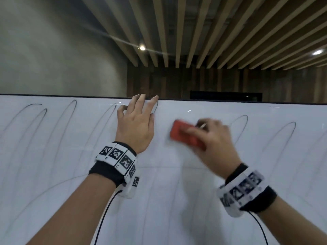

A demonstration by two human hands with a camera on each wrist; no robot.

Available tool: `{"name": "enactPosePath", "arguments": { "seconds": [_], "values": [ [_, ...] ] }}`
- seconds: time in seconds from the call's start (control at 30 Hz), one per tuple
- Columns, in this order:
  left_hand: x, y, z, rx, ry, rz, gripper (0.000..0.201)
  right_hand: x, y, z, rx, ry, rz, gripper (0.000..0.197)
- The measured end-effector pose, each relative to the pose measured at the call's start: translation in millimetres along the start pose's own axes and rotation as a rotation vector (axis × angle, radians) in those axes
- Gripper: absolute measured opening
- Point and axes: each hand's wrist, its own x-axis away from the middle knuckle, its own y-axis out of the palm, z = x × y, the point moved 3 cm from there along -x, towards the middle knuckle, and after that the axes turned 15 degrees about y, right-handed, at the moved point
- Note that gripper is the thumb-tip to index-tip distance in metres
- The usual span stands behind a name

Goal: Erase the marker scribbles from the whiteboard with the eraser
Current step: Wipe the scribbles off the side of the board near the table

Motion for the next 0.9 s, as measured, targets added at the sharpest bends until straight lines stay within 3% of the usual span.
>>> {"name": "enactPosePath", "arguments": {
  "seconds": [0.07, 0.1, 0.13, 0.17, 0.27, 0.33, 0.4, 0.5, 0.57, 0.6, 0.63, 0.7, 0.73, 0.77, 0.8, 0.9],
  "values": [
    [0.0, 0.6, 0.1, 0.009, -0.007, -0.015, 0.053, -21.8, -21.3, 26.8, -0.054, 0.295, 0.161, 0.047],
    [0.4, 0.6, 0.7, 0.005, -0.008, -0.022, 0.053, -22.7, -23.1, 27.4, -0.065, 0.384, 0.211, 0.049],
    [0.8, 0.5, 1.0, 0.001, -0.009, -0.031, 0.054, -16.0, -18.1, 16.8, -0.045, 0.371, 0.226, 0.048],
    [1.3, -0.5, 1.1, -0.003, -0.007, -0.039, 0.057, -0.9, -6.7, -0.9, -0.008, 0.264, 0.197, 0.048],
    [1.3, -6.0, -1.9, -0.044, 0.039, -0.074, 0.061, 65.8, 32.8, -42.6, 0.154, -0.343, -0.12, 0.059],
    [1.4, -6.9, -4.1, -0.069, 0.06, -0.104, 0.062, 74.9, 34.3, -34.4, 0.208, -0.52, -0.248, 0.06],
    [2.1, -7.3, -5.2, -0.083, 0.058, -0.108, 0.062, 43.4, 17.4, -17.5, 0.152, -0.397, -0.168, 0.049],
    [1.8, -7.2, -5.0, -0.068, 0.059, -0.088, 0.061, -18.0, -22.7, 19.1, 0.004, 0.062, 0.074, 0.04],
    [2.8, -5.3, -2.1, -0.059, 0.043, -0.083, 0.06, -19.0, -25.9, 20.2, -0.065, 0.226, 0.163, 0.034],
    [2.2, -4.5, -1.0, -0.059, 0.034, -0.083, 0.061, -5.4, -17.6, 11.1, -0.078, 0.17, 0.156, 0.029],
    [1.9, -4.1, -0.4, -0.062, 0.028, -0.083, 0.062, 15.9, -2.5, -2.8, -0.081, 0.013, 0.071, 0.024],
    [1.5, -2.9, -0.3, -0.085, 0.03, -0.083, 0.061, 67.4, 26.6, -28.8, -0.028, -0.433, -0.275, 0.022],
    [2.1, -1.7, -0.9, -0.1, 0.035, -0.082, 0.06, 79.1, 32.1, -28.3, 0.01, -0.548, -0.419, 0.025],
    [2.2, -0.8, -1.3, -0.111, 0.041, -0.078, 0.06, 73.1, 30.2, -20.2, 0.0, -0.546, -0.48, 0.028],
    [2.0, -0.6, -1.2, -0.116, 0.044, -0.076, 0.06, 57.9, 24.6, -9.1, -0.046, -0.46, -0.432, 0.031],
    [1.7, -0.8, -1.5, -0.102, 0.039, -0.078, 0.06, 6.1, -11.0, 27.1, -0.198, 0.002, -0.035, 0.034]
  ]
}}
